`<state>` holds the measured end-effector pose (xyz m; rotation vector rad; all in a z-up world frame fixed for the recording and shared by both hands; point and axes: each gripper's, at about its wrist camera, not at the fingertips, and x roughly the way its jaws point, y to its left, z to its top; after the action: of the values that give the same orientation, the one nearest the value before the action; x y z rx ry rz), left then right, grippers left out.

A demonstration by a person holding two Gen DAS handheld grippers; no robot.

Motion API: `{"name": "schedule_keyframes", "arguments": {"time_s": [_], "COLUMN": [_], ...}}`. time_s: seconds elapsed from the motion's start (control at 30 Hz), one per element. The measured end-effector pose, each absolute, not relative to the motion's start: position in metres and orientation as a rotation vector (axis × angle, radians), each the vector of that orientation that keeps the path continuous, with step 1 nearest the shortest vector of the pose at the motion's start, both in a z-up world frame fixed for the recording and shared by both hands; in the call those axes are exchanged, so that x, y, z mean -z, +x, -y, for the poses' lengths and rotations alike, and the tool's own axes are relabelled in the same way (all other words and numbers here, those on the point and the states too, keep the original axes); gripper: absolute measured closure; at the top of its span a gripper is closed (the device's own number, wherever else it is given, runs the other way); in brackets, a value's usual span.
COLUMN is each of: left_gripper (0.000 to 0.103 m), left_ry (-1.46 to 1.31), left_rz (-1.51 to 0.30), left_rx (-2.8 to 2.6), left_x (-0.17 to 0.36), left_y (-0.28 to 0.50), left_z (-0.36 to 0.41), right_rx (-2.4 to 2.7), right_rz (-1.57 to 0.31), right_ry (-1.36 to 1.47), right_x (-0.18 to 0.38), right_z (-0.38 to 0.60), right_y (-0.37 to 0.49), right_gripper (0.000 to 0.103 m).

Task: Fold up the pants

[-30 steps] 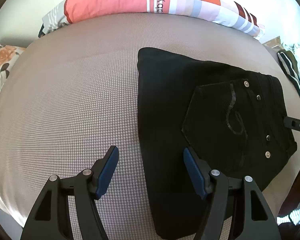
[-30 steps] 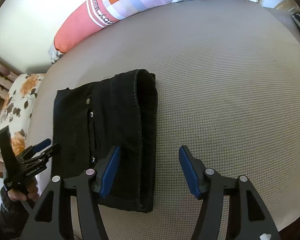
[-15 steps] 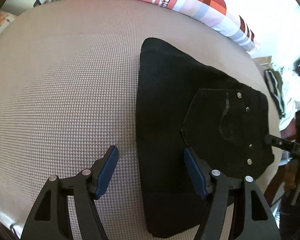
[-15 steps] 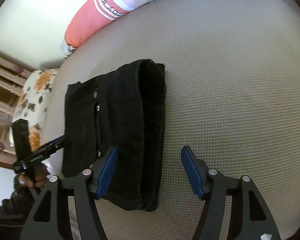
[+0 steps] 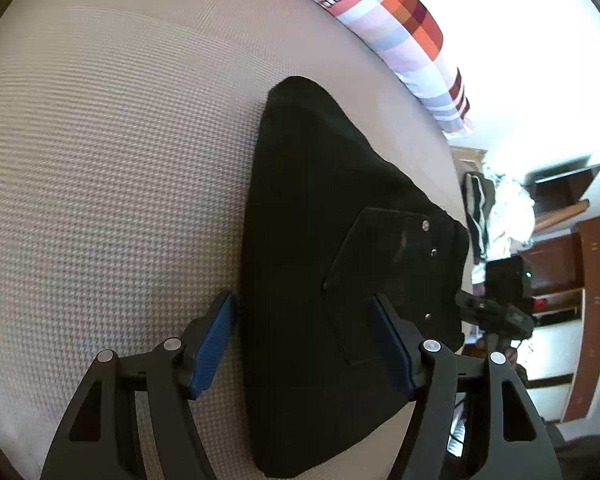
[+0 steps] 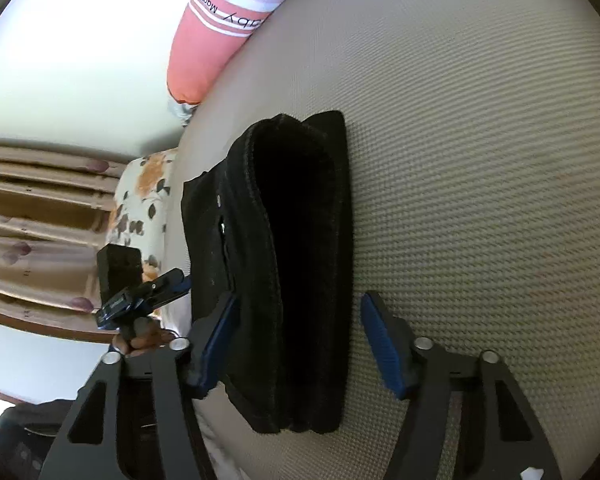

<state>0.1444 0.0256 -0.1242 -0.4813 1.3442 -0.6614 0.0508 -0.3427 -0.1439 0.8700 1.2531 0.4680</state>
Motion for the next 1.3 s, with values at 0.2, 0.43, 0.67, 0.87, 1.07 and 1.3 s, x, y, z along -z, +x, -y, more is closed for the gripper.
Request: {"name": "schedule_keyframes", "arguments": {"time_s": [0.2, 0.43, 0.67, 0.87, 1.07, 1.3], "left_gripper": [0.034, 0.043, 0.073, 0.080, 0.086, 0.088], "left_ry": [-0.525, -0.547, -0.465, -0.272, -0.169, -0.132], "left_rz": [-1.321, -1.296, -1.260, -1.175, -1.123, -1.079], "left_rx": [0.683, 0.716, 0.633, 0.546, 0.509, 0.516], "left_x": [0.126, 0.128, 0.125, 0.106, 0.089, 0.072], "left_y": [0.151, 0.150, 0.140, 0.124, 0.114, 0.107], "left_z": [-0.024, -0.019, -0.014, 0.007, 0.015, 0.017], "right_rx": [-0.509, -0.545, -0.442, -0.332, -0.285, -0.293], "right_rz": [-1.249, -1.238, -1.212, -1.193, -1.170, -1.141], "right_ry": [0.886, 0.897, 0.831, 0.719, 0.674, 0.641], "right_x": [0.151, 0.153, 0.142, 0.120, 0.102, 0.081], "right_z": [0.335, 0.327, 0.321, 0.304, 0.290, 0.274], "right_y": [0.065, 0.075, 0.067, 0.063, 0.064, 0.064], "right_gripper": [0.056, 0.057, 0.066, 0.071, 0.074, 0.076]}}
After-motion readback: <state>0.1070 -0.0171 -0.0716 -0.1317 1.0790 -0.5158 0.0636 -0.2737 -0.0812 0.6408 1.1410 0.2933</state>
